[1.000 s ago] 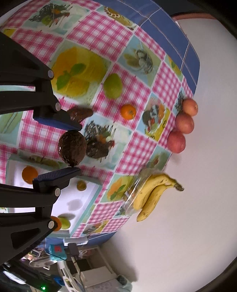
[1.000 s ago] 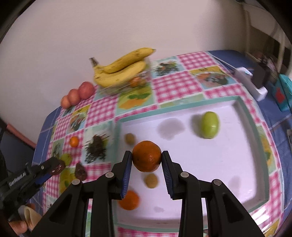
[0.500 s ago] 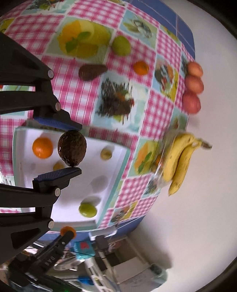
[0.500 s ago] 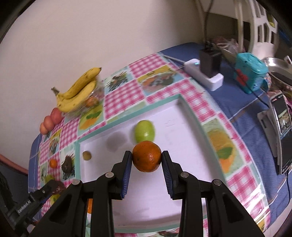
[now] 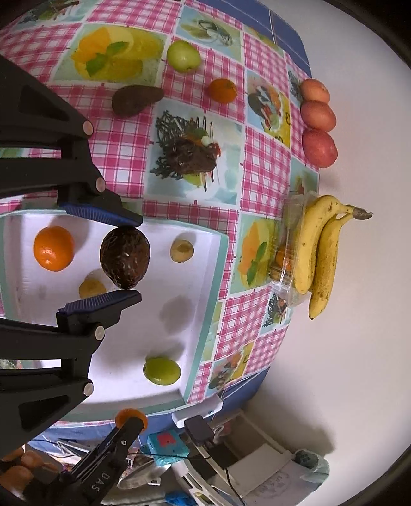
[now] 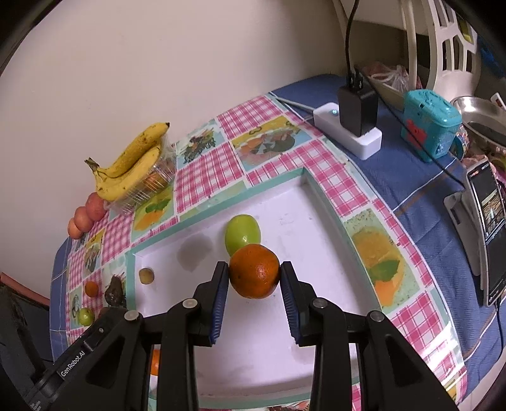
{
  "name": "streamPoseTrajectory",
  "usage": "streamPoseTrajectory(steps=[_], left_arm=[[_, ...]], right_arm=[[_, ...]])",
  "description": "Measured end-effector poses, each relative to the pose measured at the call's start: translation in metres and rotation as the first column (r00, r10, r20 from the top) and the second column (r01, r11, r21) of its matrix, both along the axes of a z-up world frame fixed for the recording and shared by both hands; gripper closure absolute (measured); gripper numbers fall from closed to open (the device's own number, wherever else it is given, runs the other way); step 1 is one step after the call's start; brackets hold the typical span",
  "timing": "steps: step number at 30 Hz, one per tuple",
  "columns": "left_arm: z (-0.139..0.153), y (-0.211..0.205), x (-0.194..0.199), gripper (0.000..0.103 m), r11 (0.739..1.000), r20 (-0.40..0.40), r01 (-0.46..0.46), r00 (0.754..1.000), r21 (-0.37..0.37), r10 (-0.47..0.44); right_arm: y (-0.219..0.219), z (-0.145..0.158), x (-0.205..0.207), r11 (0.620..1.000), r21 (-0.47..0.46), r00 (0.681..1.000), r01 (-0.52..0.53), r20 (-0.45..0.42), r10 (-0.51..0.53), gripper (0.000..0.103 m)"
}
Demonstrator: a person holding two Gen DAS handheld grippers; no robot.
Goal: Organize fruits
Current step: 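Carry the orange over the tray with the right tool while the left tool carries the brown fruit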
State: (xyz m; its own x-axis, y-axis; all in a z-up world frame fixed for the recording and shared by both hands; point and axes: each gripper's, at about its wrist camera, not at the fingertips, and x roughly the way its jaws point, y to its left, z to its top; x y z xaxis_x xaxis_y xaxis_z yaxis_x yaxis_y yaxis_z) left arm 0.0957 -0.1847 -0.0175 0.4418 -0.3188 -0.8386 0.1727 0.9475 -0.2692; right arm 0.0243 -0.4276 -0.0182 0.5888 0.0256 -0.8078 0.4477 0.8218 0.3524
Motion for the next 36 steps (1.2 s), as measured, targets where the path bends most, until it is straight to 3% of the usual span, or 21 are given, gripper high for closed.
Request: streamPoseTrajectory(steps=[9, 21, 36], left_arm=[[-0.015, -0.006, 0.004, 0.06, 1.0, 0.015, 0.014, 1.0, 0.028, -0.014], [-0.042, -0.01, 0.005, 0.06, 0.999, -0.058, 0.018, 0.998, 0.047, -0.015], [-0.04, -0.015, 0.006, 0.059, 0.996, -0.073, 0.037, 0.997, 0.077, -0.032]], right_arm=[[0.0, -0.026, 0.012, 1.0, -0.003, 0.998, -0.009, -0.067, 0.009, 0.068], [0.009, -0.055, 0.02, 1.0, 0.012, 0.988, -0.027, -0.152, 0.029, 0.068], [0.008, -0.054, 0.021, 0.999, 0.007, 0.987, -0.032, -0.159, 0.033, 0.068]])
